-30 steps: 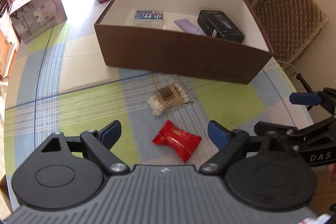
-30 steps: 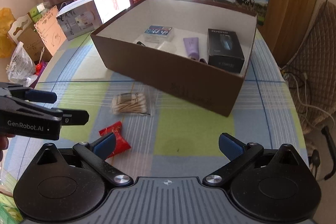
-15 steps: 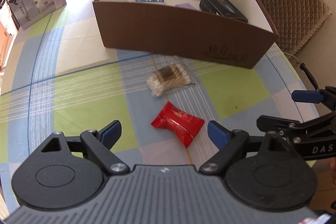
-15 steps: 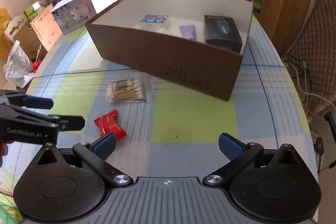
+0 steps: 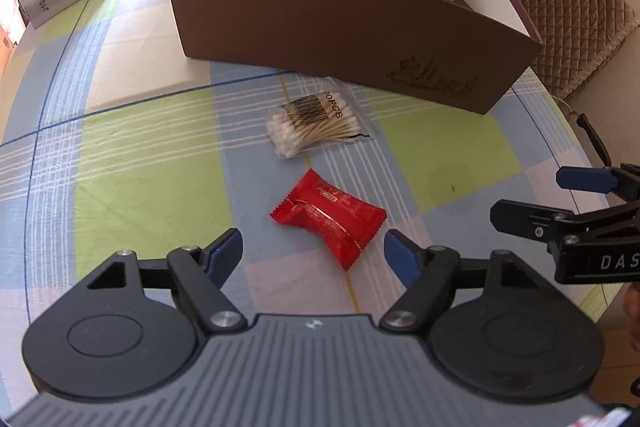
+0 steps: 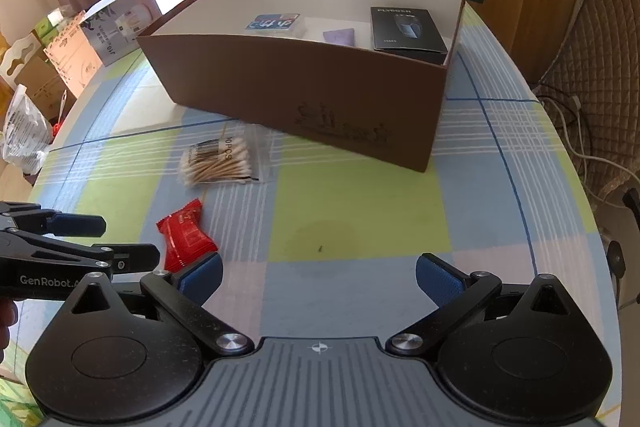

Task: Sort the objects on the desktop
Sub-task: 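Grasp the red candy packet with the left tool while the right tool grasps the cotton swab bag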

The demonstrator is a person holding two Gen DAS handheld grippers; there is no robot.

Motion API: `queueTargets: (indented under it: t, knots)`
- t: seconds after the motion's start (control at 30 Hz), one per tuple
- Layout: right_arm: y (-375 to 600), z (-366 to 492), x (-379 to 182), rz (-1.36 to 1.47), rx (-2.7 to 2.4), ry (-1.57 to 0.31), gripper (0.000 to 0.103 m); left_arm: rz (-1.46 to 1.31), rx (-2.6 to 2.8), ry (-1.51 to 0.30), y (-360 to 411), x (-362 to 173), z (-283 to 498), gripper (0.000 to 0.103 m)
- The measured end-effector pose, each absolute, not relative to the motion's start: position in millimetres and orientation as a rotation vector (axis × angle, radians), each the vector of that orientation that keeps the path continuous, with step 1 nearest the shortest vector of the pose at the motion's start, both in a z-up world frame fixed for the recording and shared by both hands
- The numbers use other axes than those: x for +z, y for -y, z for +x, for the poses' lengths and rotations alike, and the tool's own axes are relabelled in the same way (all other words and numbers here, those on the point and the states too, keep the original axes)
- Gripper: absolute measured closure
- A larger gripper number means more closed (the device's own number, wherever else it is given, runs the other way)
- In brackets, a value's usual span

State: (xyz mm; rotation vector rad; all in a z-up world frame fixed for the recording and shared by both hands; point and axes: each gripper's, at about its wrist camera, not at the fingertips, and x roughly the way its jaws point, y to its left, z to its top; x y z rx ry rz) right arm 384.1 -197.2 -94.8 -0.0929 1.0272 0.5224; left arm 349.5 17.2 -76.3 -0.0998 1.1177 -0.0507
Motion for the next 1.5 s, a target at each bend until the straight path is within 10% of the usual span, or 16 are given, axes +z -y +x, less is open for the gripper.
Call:
queueTargets:
  t: [0.3,0.57,0.87,1.5]
  knots:
    - [199.5,400.3,-103.6,-0.078,0.509,-1.014,0.026,-0.13,-0.048,-1.14,-8.5,-89.6,366.8,0.036]
    - [202.0,411.4,-109.3,-0.069,0.504,-1.029,0.026,-0.183,-0.025,-1.157,-1.8,-101.3,385.6,0.04]
    - [199.6,416.6,-118.4,-0.068,0.52,-1.058,0.026,-0.16,0.007,-1.171,-8.8,-116.2,391.9,0.073]
    - [123.8,429.8,-128.6,-0.134,0.724,-1.025,0.026,-0.145,0.226,-1.124,-88.7,-112.6,380.5,0.076]
